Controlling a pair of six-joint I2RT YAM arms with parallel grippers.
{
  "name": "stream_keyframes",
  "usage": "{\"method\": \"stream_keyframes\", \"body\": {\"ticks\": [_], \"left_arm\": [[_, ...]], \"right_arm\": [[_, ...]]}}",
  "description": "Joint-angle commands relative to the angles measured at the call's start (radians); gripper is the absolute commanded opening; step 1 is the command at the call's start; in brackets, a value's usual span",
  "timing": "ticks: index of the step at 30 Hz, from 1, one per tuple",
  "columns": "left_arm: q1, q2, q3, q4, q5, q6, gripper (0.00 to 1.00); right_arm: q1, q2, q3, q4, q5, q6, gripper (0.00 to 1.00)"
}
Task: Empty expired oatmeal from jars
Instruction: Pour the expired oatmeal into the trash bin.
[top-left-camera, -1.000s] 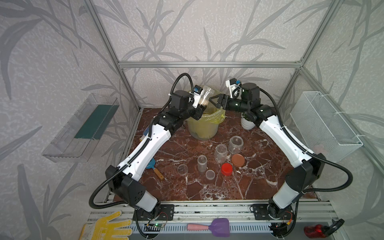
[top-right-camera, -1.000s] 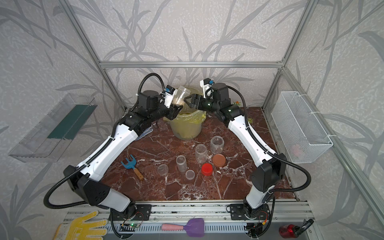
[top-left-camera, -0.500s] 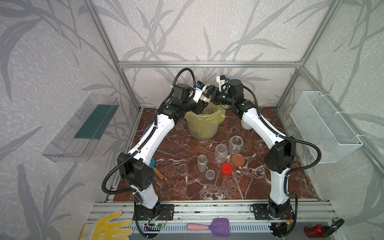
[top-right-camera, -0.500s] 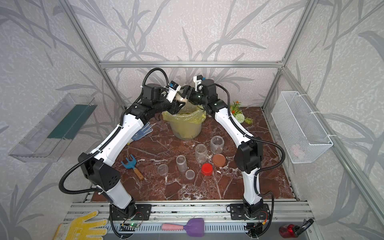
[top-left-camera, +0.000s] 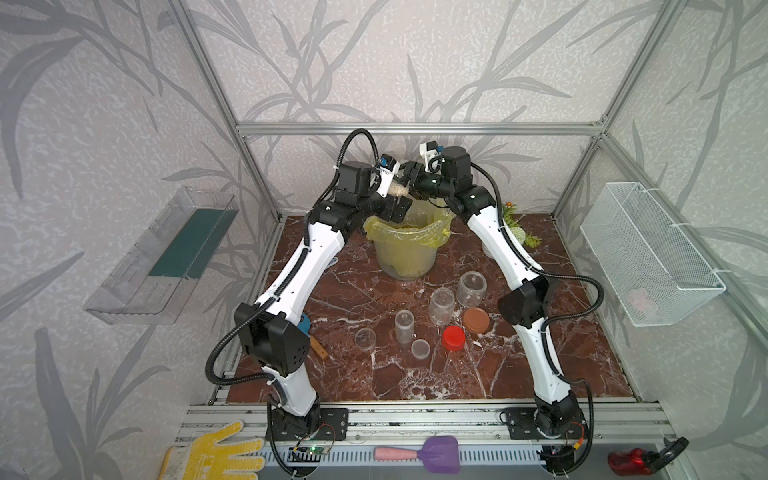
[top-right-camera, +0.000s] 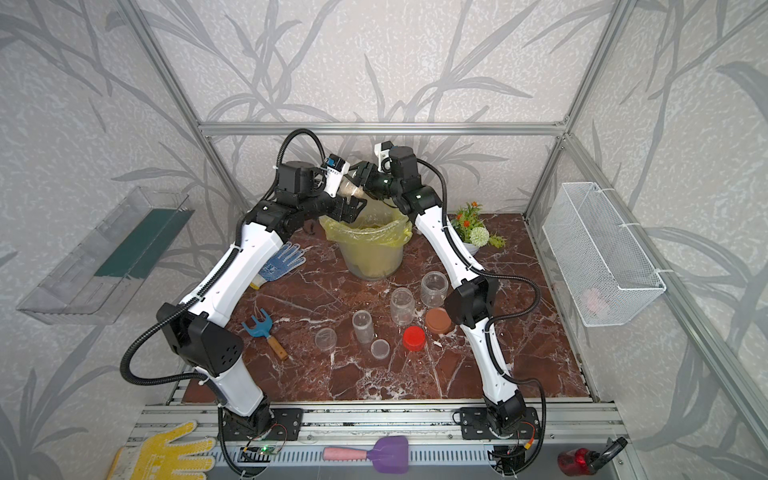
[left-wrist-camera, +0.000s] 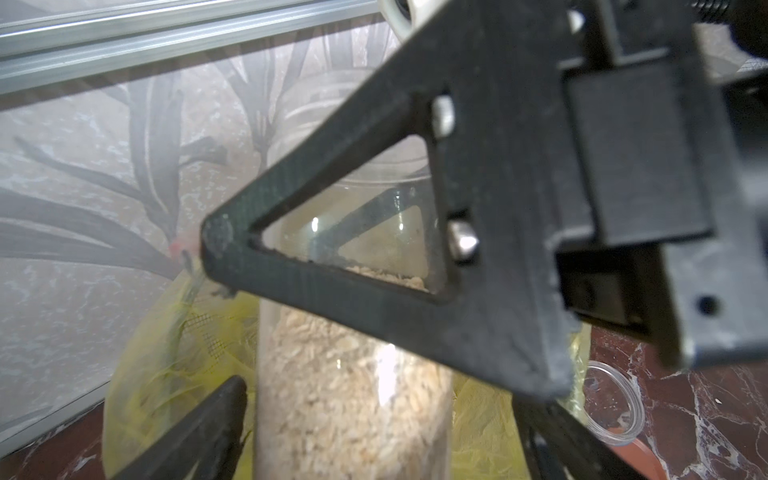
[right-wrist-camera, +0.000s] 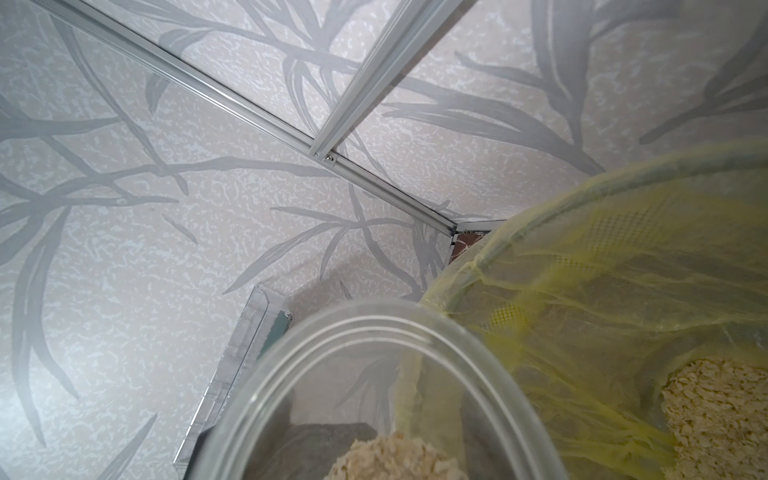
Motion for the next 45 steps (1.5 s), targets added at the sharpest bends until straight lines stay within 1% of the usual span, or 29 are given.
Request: {"method": "stream_keyframes", "body": {"ticks": [1,3,5,9,11,12,15,18,19,22,24,29,32,34,39,43,45], "left_arm": [[0.003,-0.121,-0.02,-0.038,-0.106,-0.146,0.99],[0.014,-0.176,-0.07,-0.04,-0.131,-0.271,0.99],[0.022,-0.231,-0.134,-0.026,-0.13,-0.432,0.99],[0.021,-0.314,-0.267,0.001,-0.081,-0.753,0.99],[0.021,-0.346,-0.329,0.027,-0.059,-0.881,0.99],[0.02,-0.366,-0.371,0.075,-0.029,-0.933,0.98],[0.019,-0.407,-0.448,0.139,-0.029,-1.133,0.97],[0.016,-0.42,-0.452,0.154,-0.015,-1.243,0.97],[0.011,-0.427,-0.454,0.152,-0.029,-1.27,0.97],[-0.008,-0.476,-0.494,0.211,-0.107,-1.371,0.97],[-0.019,-0.502,-0.496,0.214,-0.172,-1.429,0.97],[-0.035,-0.513,-0.495,0.231,-0.251,-1.555,0.97],[-0.04,-0.514,-0.55,0.262,-0.287,-1.698,0.97],[-0.042,-0.512,-0.584,0.287,-0.312,-1.77,0.97],[-0.043,-0.478,-0.575,0.308,-0.359,-1.852,0.97],[-0.04,-0.425,-0.522,0.302,-0.37,-1.905,0.97],[-0.035,-0.396,-0.514,0.331,-0.363,-1.943,0.97]], "right_arm": [[0.014,0.077,0.243,-0.206,0.071,0.006,0.31],[0.015,0.141,0.383,-0.3,0.108,0.046,0.31],[0.019,0.127,0.35,-0.315,0.12,0.085,0.3],[0.042,0.116,0.38,-0.366,0.186,0.11,0.3],[0.053,0.095,0.382,-0.389,0.227,0.121,0.3],[0.058,0.084,0.38,-0.397,0.249,0.128,0.3],[0.072,0.061,0.381,-0.44,0.307,0.155,0.3],[0.081,0.053,0.382,-0.45,0.334,0.188,0.3],[0.082,0.052,0.384,-0.452,0.34,0.201,0.3],[0.096,0.051,0.382,-0.442,0.358,0.25,0.3],[0.103,0.05,0.382,-0.435,0.375,0.286,0.3],[0.123,0.051,0.382,-0.399,0.409,0.368,0.28],[0.14,0.056,0.383,-0.368,0.432,0.404,0.28],[0.153,0.062,0.384,-0.346,0.45,0.425,0.28],[0.182,0.094,0.387,-0.274,0.48,0.484,0.28],[0.198,0.119,0.387,-0.21,0.484,0.494,0.27],[0.204,0.125,0.386,-0.187,0.487,0.489,0.27]]}}
